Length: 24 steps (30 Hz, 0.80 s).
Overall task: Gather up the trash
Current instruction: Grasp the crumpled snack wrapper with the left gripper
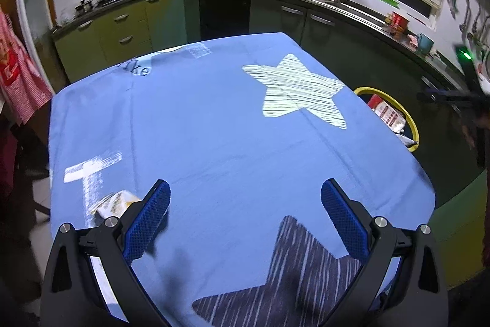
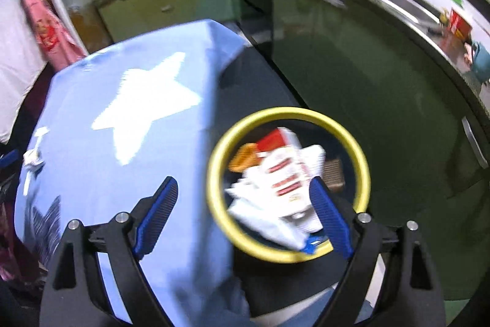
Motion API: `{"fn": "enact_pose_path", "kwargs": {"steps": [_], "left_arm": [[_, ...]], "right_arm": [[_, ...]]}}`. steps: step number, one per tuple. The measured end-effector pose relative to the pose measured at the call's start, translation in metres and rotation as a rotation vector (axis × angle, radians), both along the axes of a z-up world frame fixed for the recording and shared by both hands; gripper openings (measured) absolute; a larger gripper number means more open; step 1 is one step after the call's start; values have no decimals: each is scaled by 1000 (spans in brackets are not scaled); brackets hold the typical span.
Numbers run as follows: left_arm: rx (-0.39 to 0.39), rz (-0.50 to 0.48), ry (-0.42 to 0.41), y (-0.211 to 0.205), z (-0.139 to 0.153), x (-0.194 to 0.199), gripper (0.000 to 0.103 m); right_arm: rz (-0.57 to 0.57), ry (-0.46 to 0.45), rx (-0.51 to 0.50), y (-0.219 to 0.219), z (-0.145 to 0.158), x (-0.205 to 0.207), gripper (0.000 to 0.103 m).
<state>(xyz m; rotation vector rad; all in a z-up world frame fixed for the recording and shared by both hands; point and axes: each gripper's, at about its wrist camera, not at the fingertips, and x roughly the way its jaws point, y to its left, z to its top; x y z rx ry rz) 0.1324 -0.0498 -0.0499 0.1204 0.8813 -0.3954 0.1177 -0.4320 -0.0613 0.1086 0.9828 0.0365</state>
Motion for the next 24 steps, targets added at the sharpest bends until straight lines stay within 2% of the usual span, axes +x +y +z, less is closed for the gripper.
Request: {"fn": "enact_pose_path", "kwargs": {"steps": [3,6,10,12,13,15,17,21,24], "left_arm": [[-12,51,-2,20,5,-5,97],[-6,114,-19,45,10,-11,98],[35,199,-24,77,6,-15,98],[42,194,-17,86,0,-12,98],[43,189,2,89,-5,-9,98],[20,238,111,100,-21,5,98],[-41,266,171,104,-31,14,98],[-114,358,237,109,-41,26,98],[-121,420,275,107,-47,36,98]], "right_arm": [[47,-73,79,35,3,-35,83],[79,-120,104,65,2,-55,84],[106,-165,102,97,1,-68,87],[131,-171,145,107,-3,-67,87],[146,-168,165,110,-5,-62,87],[153,-161,174,115,-10,-57,87],[158,-148,194,122,-13,-54,87],[176,-139,217,128,-19,-49,87],[194,-136,244,129,-23,-46,87]]}}
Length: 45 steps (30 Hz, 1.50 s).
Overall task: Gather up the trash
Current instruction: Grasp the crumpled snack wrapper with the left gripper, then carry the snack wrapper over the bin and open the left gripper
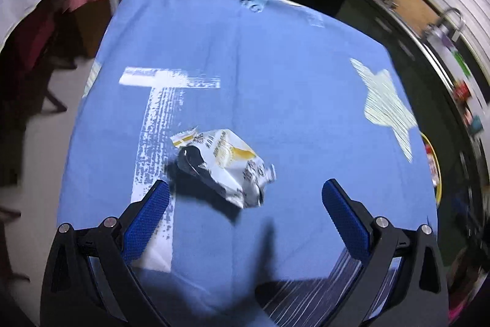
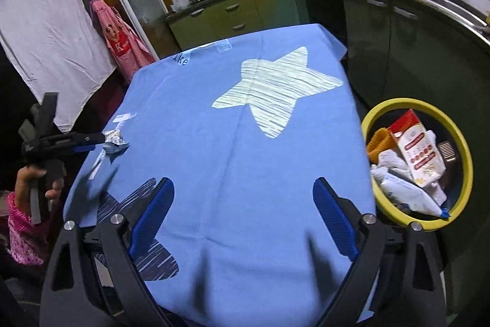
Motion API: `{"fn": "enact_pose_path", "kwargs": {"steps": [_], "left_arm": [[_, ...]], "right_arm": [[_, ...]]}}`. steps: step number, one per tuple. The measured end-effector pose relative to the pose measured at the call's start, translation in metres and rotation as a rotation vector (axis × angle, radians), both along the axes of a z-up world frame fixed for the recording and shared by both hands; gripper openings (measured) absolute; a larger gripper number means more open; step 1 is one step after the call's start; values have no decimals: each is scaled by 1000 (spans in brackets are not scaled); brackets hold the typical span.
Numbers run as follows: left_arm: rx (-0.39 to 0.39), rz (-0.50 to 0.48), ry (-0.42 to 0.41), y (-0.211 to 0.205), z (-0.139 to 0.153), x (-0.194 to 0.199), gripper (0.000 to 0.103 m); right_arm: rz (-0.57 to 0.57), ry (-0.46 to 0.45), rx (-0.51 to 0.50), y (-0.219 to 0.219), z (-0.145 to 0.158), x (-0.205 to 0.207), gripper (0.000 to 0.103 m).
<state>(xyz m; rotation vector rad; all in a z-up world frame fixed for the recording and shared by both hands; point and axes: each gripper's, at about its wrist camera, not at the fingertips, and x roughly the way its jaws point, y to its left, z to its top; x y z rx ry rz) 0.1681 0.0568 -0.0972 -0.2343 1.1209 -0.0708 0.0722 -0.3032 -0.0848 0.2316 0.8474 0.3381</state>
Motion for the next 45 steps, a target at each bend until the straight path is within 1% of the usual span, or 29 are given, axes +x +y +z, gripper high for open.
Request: {"fn": "enact_pose_path", "kwargs": {"steps": [1,3,6,7,11,15,17,20,22,27,31,33,36,41,45], "left_arm": [[4,20,15,0,-3,4,98],[-16,67,56,3,-10,13,98],[-8,102,76,3,-15,22,90],[-3,104,79,2,-16,24,88],[-30,93,128,-1,-22,32,76],[-13,83,142,-6,-26,36,71],[-9,80,147,-6,-27,38,65],[-5,73,153,-6,-29,42,62],[3,68,149,-6,-28,46,58],[37,13,126,-15,-25,57,56],[68,-58,89,-30,-15,58,53],[69,-81,76,-35,-9,57,52],[76,-112,46,-44,2,53,52],[93,-208,-20,-73,32,40,52],[53,-293,-81,-100,57,29,52]], "right_arm": [[8,-2,8,0,-1,1,87],[18,-4,30,-4,-4,2,88],[26,-2,66,-10,-9,4,89],[28,0,77,-13,-11,4,89],[28,9,101,-22,-15,4,89],[18,7,126,-31,-17,3,89],[19,4,131,-32,-17,2,90],[25,6,132,-31,-19,1,90],[24,6,136,-30,-19,-1,90],[15,8,139,-31,-19,-6,90],[0,6,139,-35,-17,-8,90],[-4,2,140,-36,-15,-10,90],[-9,2,139,-37,-15,-9,90],[-40,4,144,-49,-15,-14,90],[-92,0,162,-67,-13,-25,90]]}}
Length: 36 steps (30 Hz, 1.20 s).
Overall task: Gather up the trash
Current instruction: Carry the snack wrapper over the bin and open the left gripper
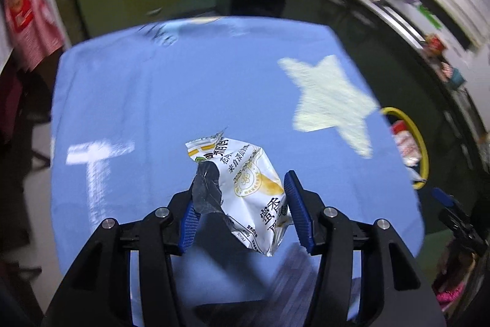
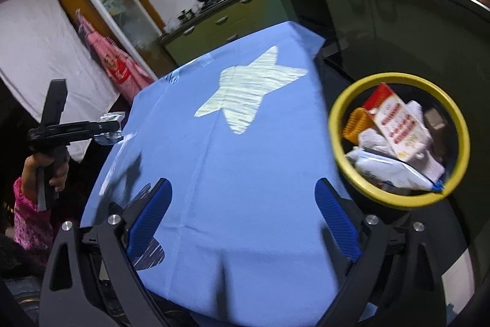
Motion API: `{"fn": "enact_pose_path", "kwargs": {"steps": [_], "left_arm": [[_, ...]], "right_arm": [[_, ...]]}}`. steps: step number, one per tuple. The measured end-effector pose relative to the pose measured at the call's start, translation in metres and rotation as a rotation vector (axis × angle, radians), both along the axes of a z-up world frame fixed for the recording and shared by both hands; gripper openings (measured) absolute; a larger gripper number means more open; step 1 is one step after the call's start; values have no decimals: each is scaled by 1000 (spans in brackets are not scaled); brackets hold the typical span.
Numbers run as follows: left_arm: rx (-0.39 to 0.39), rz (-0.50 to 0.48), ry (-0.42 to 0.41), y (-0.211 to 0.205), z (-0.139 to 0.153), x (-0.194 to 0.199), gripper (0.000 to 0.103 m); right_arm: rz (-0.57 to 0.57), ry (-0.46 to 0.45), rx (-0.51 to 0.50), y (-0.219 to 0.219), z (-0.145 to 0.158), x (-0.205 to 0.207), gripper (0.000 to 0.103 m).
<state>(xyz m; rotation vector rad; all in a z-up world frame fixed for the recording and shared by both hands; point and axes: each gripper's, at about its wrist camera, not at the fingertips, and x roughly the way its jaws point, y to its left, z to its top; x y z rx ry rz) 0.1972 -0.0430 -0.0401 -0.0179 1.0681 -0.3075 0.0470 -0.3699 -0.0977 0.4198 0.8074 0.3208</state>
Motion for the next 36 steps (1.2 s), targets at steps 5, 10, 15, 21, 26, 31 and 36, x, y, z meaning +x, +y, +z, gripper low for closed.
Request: {"fn": "enact_pose_path", "kwargs": {"steps": [5,10,15,21,26,31,36], "left_arm": [[-37,-127,-57,-41,24,-10,52],[-50,-313,-68,-111,37,-7,52],[-67,-494,-63,-199,36,1,53],[-91,-642,-1,-303,8,15,53],[-73,-665,73,-367,-32,33,53],[-96,-640,170,-393,-74,51,55],[-117,-644,219,-409,-97,60,75]], "right_arm": [[-101,-6,5,-35,7,-23,90],[-224,-24,-13,-70,17,-51,90],[-284,-28,-7,-89,17,-72,90],[-330,-29,3,-107,13,-90,90],[-355,-20,19,-122,8,-95,90],[-352,-20,28,-127,4,-95,90],[-347,-21,44,-127,0,-95,90]]}}
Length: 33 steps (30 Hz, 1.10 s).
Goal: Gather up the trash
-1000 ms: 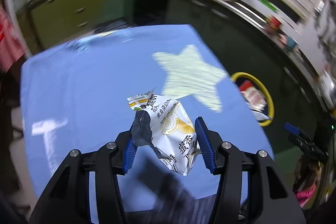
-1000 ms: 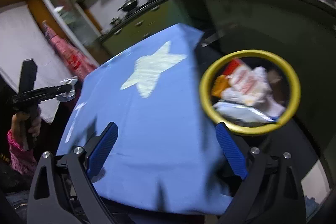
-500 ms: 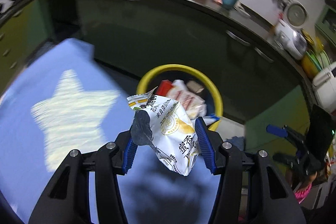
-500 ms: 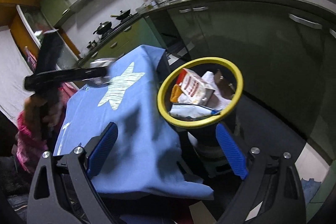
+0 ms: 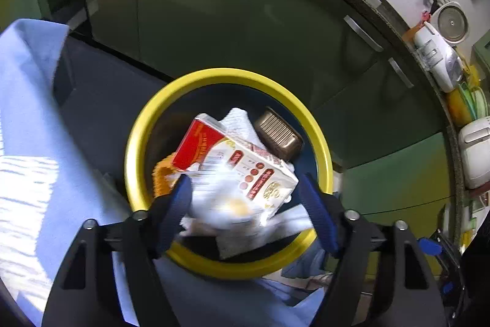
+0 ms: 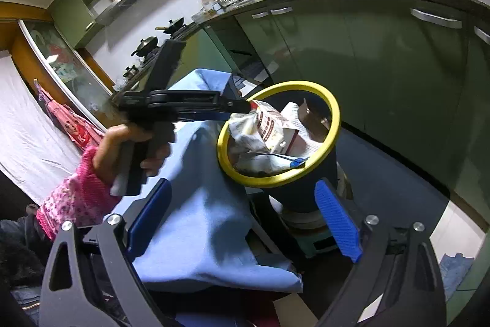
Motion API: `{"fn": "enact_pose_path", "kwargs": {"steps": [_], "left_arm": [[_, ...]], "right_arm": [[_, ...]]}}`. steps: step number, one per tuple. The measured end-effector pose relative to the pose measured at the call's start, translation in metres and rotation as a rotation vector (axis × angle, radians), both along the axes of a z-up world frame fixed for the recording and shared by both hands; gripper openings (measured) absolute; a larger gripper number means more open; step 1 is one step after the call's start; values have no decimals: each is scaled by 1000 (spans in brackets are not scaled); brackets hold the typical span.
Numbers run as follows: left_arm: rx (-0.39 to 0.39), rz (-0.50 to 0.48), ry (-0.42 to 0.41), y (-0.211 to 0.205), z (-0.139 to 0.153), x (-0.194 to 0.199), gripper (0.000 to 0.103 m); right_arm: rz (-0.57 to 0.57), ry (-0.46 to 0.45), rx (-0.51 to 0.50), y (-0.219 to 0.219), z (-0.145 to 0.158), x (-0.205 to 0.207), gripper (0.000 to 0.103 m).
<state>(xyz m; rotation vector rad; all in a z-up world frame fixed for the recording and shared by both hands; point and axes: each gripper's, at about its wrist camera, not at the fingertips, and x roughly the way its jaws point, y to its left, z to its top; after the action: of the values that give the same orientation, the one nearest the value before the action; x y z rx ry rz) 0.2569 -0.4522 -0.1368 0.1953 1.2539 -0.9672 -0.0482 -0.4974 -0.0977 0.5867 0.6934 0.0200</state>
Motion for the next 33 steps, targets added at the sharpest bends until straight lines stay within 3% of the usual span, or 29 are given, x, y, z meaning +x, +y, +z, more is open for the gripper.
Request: {"fn": "enact_pose_path", "kwargs": {"steps": [8,11,13,14,17,21,28,33], "left_arm": [[-46,23,-12,10,7,4,77],[-90,47,-104,35,36,-11,78],[-124,69,-167,57,59,-24,87],[-142,93,-218,75,74,-35,93],[-149,187,-389,137,114,-77,98],[-110,332,-551,220,145,-127,98],[13,703,-616,376,148,-197,98],[10,805,-637,438,147,-231,98]], "right_arm": [[-1,-5,-7,5,7,-2,90],[5,-11,-9,10,9,-1,90],[18,-15,-17,15,13,1,90],[26,-16,-22,18,15,2,90],[44,-7,-80,36,24,7,91],[82,-14,-170,72,35,11,95],[84,-56,-246,120,53,18,96],[55,-68,-353,152,77,15,97]]}}
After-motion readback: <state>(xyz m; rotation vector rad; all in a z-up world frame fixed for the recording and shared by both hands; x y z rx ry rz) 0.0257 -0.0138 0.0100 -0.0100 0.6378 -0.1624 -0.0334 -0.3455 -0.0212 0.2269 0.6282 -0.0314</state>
